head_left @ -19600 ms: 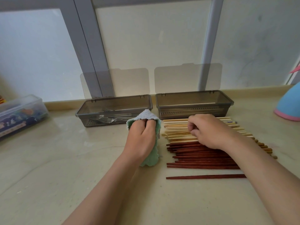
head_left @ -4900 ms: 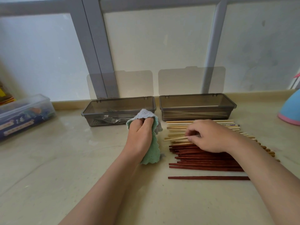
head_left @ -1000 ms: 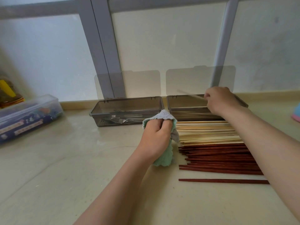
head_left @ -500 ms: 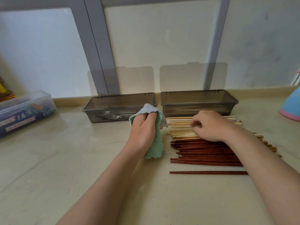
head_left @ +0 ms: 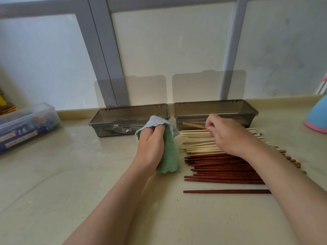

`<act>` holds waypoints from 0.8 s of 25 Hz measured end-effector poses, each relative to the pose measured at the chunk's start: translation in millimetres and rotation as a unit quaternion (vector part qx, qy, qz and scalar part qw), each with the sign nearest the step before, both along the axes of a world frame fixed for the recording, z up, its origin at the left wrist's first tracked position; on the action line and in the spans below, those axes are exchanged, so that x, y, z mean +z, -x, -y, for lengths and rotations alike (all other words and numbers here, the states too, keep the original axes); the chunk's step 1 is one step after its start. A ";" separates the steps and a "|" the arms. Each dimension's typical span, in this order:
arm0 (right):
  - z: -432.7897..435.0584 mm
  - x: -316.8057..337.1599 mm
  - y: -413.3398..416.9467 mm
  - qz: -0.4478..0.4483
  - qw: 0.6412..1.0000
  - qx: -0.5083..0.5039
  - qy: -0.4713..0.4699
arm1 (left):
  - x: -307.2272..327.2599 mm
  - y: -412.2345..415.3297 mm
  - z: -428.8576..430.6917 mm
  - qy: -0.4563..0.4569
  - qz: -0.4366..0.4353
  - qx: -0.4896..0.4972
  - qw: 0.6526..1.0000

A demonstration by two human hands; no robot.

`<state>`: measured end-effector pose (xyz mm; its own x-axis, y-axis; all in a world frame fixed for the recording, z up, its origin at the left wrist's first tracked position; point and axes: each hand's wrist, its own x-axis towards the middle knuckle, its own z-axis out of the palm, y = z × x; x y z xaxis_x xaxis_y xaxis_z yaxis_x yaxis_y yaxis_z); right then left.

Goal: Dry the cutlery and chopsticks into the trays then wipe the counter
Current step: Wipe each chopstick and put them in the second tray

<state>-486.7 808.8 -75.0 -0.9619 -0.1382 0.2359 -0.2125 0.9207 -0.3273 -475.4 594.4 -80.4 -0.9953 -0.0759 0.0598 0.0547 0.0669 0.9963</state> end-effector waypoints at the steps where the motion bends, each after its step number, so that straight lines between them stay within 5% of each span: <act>1: 1.8 4.1 -3.1 -0.042 0.998 0.013 0.033 | -0.4 1.1 0.1 0.006 -0.006 -0.005 1.000; 11: 43.3 3.0 -23.0 -0.072 0.974 0.145 0.158 | -5.4 2.6 -1.6 0.037 -0.081 -0.055 0.994; 20: 35.5 4.6 -21.2 0.003 0.981 0.111 0.161 | -2.5 14.9 10.6 -0.053 -0.084 0.101 0.990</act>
